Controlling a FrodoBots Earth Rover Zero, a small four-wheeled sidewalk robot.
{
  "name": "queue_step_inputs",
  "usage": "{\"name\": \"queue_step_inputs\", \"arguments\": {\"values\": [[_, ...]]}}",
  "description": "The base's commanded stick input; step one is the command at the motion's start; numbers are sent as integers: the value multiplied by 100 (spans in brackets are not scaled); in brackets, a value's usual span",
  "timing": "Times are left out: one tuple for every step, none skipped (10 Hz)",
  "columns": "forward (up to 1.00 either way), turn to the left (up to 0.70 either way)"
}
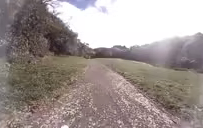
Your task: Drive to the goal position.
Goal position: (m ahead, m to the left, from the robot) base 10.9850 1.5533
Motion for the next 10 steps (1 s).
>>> {"name": "queue_step_inputs", "arguments": {"values": [[30, 0], [30, 0], [30, 0], [30, 0], [30, 0], [30, 14], [30, 32], [30, 50], [30, 69], [30, 0]]}}
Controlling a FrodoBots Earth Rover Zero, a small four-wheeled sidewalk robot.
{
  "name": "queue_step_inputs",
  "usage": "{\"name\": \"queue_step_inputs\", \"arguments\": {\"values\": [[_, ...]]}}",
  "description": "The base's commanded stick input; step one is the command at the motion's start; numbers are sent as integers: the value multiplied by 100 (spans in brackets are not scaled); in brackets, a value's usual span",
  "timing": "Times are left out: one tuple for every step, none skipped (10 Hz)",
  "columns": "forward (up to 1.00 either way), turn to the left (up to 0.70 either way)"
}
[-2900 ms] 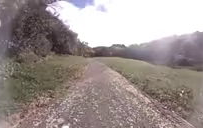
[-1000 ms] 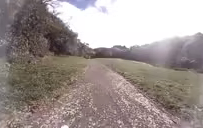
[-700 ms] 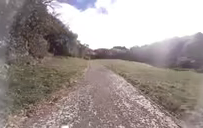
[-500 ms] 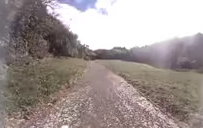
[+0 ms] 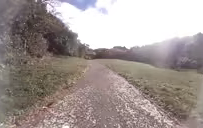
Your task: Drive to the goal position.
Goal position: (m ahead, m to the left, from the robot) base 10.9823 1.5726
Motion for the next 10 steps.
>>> {"name": "queue_step_inputs", "arguments": {"values": [[30, 0], [30, 0], [30, 0], [30, 0], [30, 0], [30, 0], [30, 0], [30, 0], [30, 0], [30, 0]]}}
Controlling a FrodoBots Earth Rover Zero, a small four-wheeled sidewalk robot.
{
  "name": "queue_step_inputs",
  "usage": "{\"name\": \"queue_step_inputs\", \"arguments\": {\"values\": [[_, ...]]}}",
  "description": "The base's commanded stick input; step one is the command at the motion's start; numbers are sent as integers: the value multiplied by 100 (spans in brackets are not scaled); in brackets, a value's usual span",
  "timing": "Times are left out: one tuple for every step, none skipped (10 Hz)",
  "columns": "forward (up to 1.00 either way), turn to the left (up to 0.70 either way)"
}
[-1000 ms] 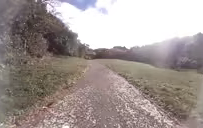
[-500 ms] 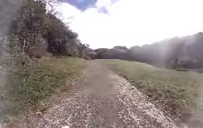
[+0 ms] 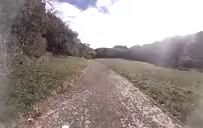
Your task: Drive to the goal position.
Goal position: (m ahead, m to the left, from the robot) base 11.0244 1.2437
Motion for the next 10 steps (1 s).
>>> {"name": "queue_step_inputs", "arguments": {"values": [[30, 0], [30, 0], [30, 0], [30, 0], [30, 0], [30, 0], [30, 0], [30, 0], [30, 0], [30, 0]]}}
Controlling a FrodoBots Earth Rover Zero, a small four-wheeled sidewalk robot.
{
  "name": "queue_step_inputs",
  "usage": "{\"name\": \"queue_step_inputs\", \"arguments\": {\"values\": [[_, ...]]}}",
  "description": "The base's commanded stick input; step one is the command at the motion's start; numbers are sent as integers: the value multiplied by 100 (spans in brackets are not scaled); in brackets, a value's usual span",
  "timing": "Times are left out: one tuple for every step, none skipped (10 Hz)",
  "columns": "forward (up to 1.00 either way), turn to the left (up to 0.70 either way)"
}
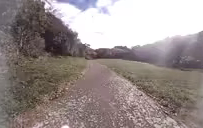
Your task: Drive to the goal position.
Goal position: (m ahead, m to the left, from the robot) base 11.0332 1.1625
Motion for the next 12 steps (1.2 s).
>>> {"name": "queue_step_inputs", "arguments": {"values": [[30, 0], [30, 0], [30, 0], [30, 0], [30, 0], [30, 0], [30, 0], [30, 0], [30, 0], [30, 0], [30, 0], [30, 0]]}}
